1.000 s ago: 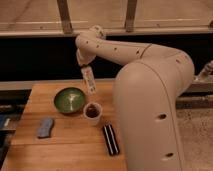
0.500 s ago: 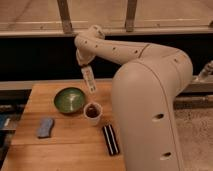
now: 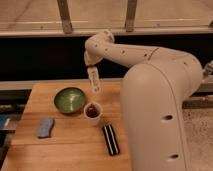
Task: Stand the bottle upright
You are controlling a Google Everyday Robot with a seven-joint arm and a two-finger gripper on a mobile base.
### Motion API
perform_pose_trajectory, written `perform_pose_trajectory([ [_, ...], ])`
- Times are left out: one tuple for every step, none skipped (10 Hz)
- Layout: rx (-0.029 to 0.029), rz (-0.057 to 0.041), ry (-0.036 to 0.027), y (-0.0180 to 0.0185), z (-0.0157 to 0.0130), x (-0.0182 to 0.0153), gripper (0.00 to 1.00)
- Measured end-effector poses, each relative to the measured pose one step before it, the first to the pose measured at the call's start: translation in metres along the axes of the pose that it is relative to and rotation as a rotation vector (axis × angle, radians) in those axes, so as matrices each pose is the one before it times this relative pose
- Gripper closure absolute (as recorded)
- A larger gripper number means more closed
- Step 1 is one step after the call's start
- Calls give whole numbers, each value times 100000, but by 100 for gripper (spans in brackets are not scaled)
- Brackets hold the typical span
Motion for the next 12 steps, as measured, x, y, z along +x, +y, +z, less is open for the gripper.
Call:
perform_pose_trajectory([
  [-181, 422, 199, -148, 565, 342, 100],
  [224, -92, 641, -56, 653, 279, 100],
  [1366, 185, 1082, -848, 1053, 560, 100],
  [927, 190, 585, -483, 504, 108, 100],
  [429, -195, 442, -108, 258, -115, 100],
  [409, -741, 881, 91, 406, -35, 100],
  [480, -686, 1178, 56, 635, -41, 100],
  [203, -170, 462, -25, 331, -26, 100],
  [154, 41, 343, -28, 519, 12, 100],
  [3, 46, 205, 40, 504, -11, 100],
  [-134, 40, 324, 109, 539, 63, 100],
  [-213, 135, 180, 130, 331, 52, 100],
])
